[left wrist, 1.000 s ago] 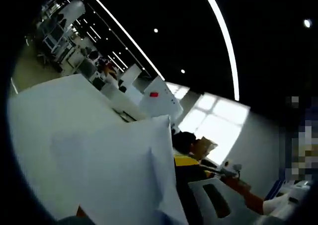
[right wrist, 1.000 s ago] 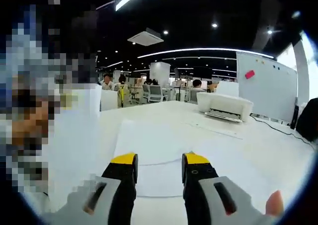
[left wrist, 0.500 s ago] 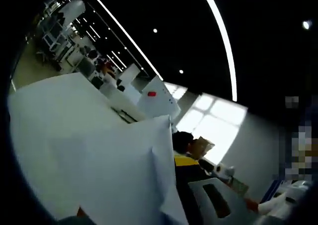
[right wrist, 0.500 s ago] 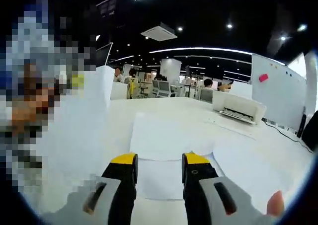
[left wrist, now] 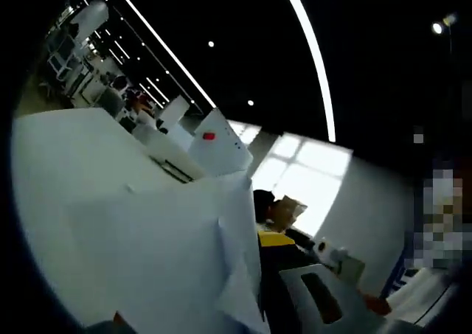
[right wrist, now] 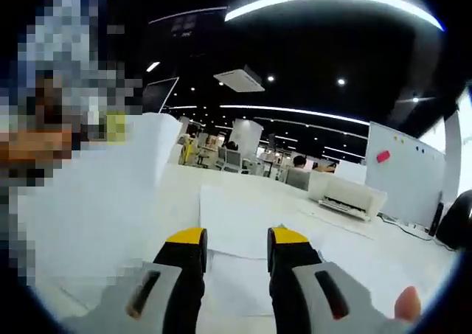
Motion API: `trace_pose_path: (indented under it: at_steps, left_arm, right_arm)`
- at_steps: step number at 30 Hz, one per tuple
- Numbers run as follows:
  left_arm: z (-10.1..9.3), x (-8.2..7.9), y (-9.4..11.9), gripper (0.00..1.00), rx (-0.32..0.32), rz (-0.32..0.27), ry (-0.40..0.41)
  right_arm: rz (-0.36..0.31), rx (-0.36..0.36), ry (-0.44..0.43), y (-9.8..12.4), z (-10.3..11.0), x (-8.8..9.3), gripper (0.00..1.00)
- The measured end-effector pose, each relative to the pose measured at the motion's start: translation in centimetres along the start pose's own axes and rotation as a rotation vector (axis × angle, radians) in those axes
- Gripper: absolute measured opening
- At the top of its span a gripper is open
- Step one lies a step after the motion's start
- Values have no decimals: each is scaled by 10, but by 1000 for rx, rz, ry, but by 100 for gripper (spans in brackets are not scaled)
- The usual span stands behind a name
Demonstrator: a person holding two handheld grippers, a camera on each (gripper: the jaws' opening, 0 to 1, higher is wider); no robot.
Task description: Organize the stack of printing papers by aligning and flattening the scattered papers on the table
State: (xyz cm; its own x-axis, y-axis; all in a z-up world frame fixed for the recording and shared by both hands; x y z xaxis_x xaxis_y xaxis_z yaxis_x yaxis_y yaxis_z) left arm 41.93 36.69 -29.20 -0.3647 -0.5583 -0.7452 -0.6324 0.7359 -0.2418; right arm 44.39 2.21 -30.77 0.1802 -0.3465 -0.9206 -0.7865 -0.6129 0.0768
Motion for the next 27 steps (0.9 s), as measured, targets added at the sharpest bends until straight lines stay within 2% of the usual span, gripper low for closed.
trace_pose_path:
  at_steps: [3,5,7,10,13,14,18,24,25,27]
  left_arm:
    - [-2,1,4,6,-7,18,-40]
    - [1,1,6,6,-8,23,-54]
    - [4,1,6,6,-7,26,-53]
    - [6,0,7,6,-1,19,-56]
    - [13,1,9,6,-21,35,-68]
    - [14,2,10,6,-24,40,-75]
    - [14,0,13,6,0,18,-69]
    - [17,-3,15,6,20,-6,-39]
    - [17,-4,15,6,23,-9,-38]
    - [19,-5,16,6,30,-19,-26]
  right_arm:
    - [22,10,-10,0,-2,-8,28]
    - [19,20,8,0,-4,-16,29]
    - [51,22,37,0,-4,-19,29]
    - [75,22,38,-6,0,-17,30]
    - [157,-13,74,-14,11,-10,30]
    - [158,-14,72,-17,15,-9,31]
    - [207,-59,138,-21,26,-5,31]
    - [258,-56,173,-33,33,0,31]
    - [258,-36,154,-34,33,0,30]
    - [263,-40,150,-36,34,0,31]
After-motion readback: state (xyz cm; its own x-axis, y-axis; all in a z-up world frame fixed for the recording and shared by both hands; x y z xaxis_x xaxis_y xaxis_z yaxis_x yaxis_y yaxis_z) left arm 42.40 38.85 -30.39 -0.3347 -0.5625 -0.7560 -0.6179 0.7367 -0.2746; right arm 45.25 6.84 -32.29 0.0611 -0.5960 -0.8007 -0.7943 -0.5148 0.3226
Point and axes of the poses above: the point that each gripper's makers call its tool centre point, and the gripper's own axes: y roughly backward along the fingers, z roughly to its left, x roughly out of its underside, the point moved 9 cm from there along y, roughly backward along the fingers, and after that the axes turned 6 degrees about y, right-handed, at the moved point
